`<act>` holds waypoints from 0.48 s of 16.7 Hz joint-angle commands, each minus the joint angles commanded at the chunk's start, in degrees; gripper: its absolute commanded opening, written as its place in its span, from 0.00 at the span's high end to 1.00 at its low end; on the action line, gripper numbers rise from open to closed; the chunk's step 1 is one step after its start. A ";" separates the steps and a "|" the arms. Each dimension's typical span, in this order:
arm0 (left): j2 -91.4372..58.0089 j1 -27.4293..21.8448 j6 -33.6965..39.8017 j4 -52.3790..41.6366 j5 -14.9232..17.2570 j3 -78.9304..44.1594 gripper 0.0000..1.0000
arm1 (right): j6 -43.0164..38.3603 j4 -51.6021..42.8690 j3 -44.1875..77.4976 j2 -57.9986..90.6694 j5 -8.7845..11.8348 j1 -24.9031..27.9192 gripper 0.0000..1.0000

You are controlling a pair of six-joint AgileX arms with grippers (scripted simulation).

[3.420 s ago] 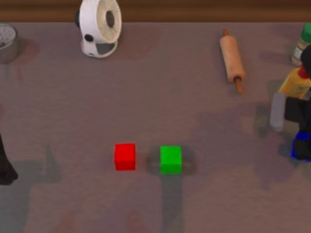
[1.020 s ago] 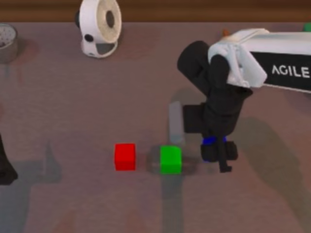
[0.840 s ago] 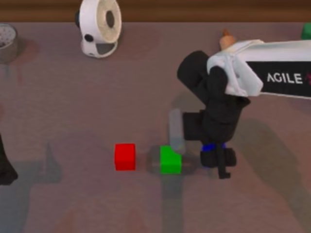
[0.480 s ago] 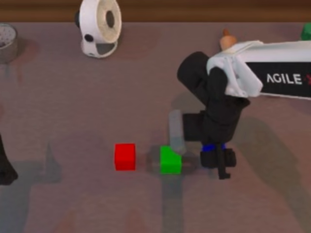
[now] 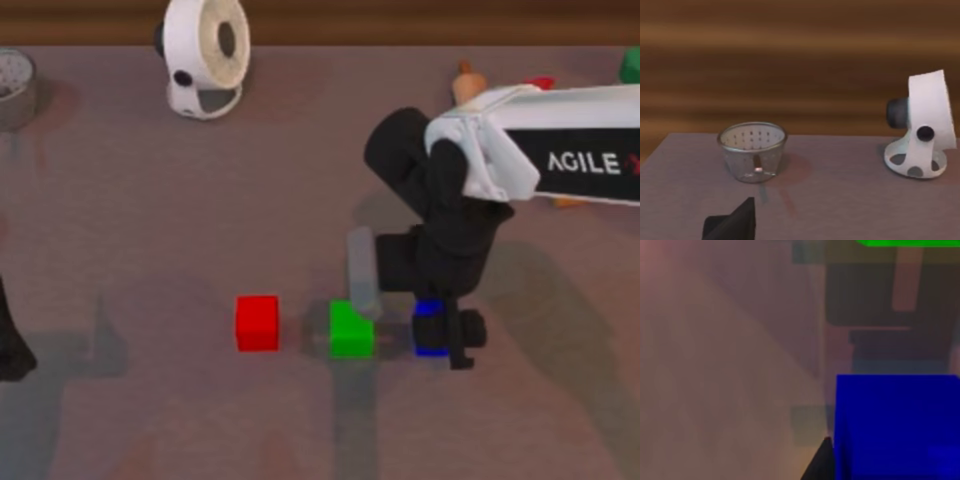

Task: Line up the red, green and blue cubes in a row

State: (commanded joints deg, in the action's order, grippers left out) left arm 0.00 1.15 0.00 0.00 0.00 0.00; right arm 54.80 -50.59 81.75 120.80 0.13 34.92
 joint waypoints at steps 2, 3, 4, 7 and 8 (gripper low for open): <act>0.00 0.00 0.00 0.00 0.00 0.00 0.00 | 0.00 0.00 0.00 0.00 0.00 0.00 0.10; 0.00 0.00 0.00 0.00 0.00 0.00 0.00 | 0.00 0.00 0.00 0.00 0.00 0.00 0.02; 0.00 0.00 0.00 0.00 0.00 0.00 0.00 | 0.00 0.00 0.00 0.00 0.00 0.00 0.00; 0.00 0.00 0.00 0.00 0.00 0.00 0.00 | 0.00 0.00 0.00 0.00 0.00 0.00 0.00; 0.00 0.00 0.00 0.00 0.00 0.00 0.00 | 0.00 0.00 0.00 0.00 0.00 0.00 0.00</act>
State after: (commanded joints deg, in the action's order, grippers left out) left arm 0.00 1.15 0.00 0.00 0.00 0.00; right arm 54.80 -50.59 81.75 120.80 0.13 34.92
